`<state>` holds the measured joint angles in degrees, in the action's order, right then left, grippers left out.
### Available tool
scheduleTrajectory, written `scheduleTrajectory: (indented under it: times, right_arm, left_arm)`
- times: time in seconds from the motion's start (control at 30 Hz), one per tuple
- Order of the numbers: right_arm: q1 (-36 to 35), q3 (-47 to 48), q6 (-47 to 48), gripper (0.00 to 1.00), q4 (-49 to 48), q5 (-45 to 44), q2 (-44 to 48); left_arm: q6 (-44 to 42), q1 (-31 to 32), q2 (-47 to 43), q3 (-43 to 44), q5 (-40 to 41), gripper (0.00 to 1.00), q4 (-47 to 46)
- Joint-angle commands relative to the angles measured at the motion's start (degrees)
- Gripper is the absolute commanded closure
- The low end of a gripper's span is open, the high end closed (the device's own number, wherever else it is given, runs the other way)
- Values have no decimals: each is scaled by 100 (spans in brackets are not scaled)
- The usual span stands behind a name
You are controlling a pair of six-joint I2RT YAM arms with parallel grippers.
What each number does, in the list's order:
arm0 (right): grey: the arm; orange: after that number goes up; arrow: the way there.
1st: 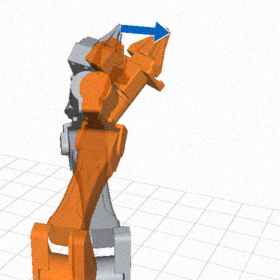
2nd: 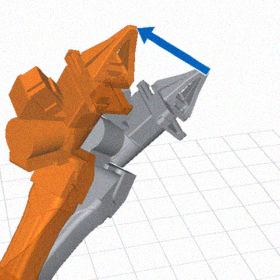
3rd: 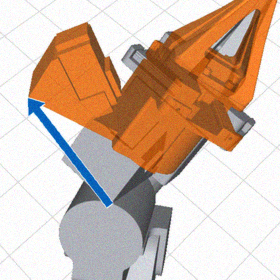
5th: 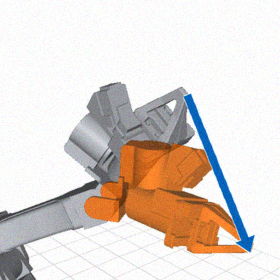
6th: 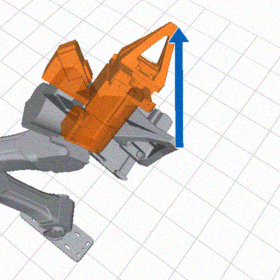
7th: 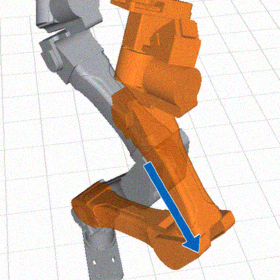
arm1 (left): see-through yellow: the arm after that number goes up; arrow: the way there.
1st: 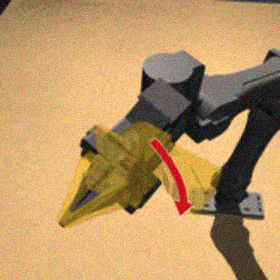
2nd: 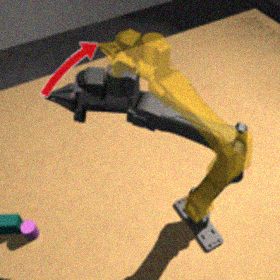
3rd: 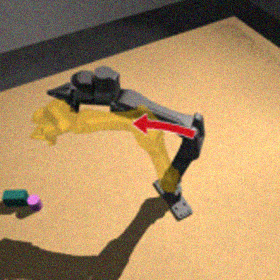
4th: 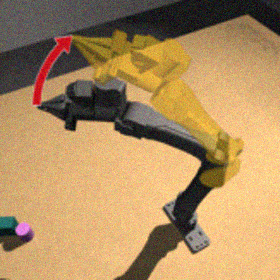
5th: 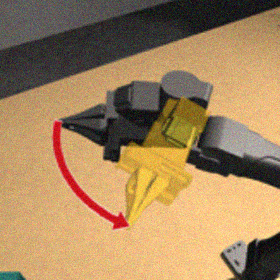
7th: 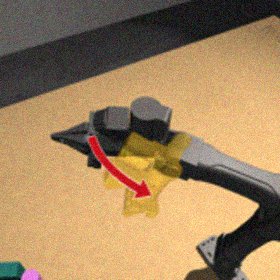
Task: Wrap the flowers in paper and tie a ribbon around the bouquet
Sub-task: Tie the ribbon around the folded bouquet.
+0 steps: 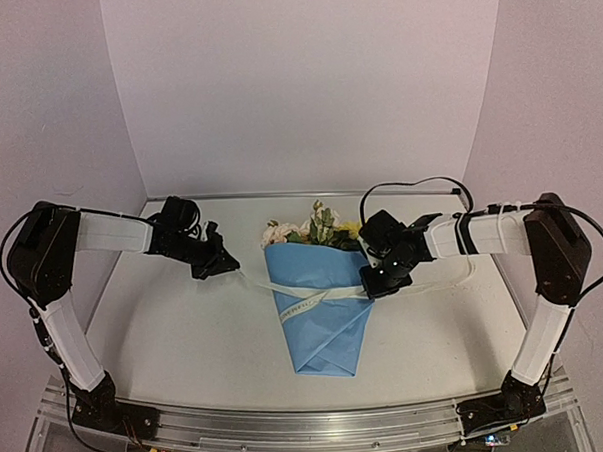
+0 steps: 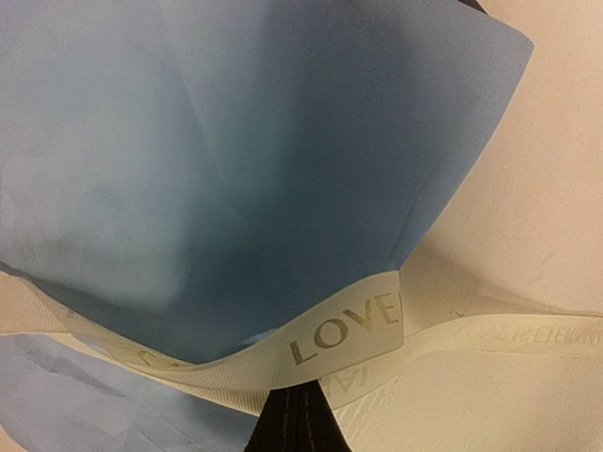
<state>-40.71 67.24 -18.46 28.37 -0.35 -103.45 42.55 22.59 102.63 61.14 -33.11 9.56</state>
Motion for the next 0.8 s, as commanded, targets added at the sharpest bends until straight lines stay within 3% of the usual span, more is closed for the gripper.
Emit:
scheduleTrajectory:
  times: [0.0,0.23,0.3,0.6,0.77]
  right_arm:
    - [-41,-51,-52,94,76,-74,444]
    - [-211,-5,323,54,54,-67,370]
    - [-267,82,412,49,135,-143,258]
    - [-306,370,601,48,317,-239,-196]
    - [-315,512,607,60,371,-396,-314]
  left_arm:
    - [43,-44,-348,-50,147,100,-76]
    - [56,-44,-326,-41,101,100,-103]
    - [54,-44,-326,-40,91,100,-110]
    - [44,-44,-336,-28,98,100,-94]
    - [57,-42,-347,-30,117,100,-85]
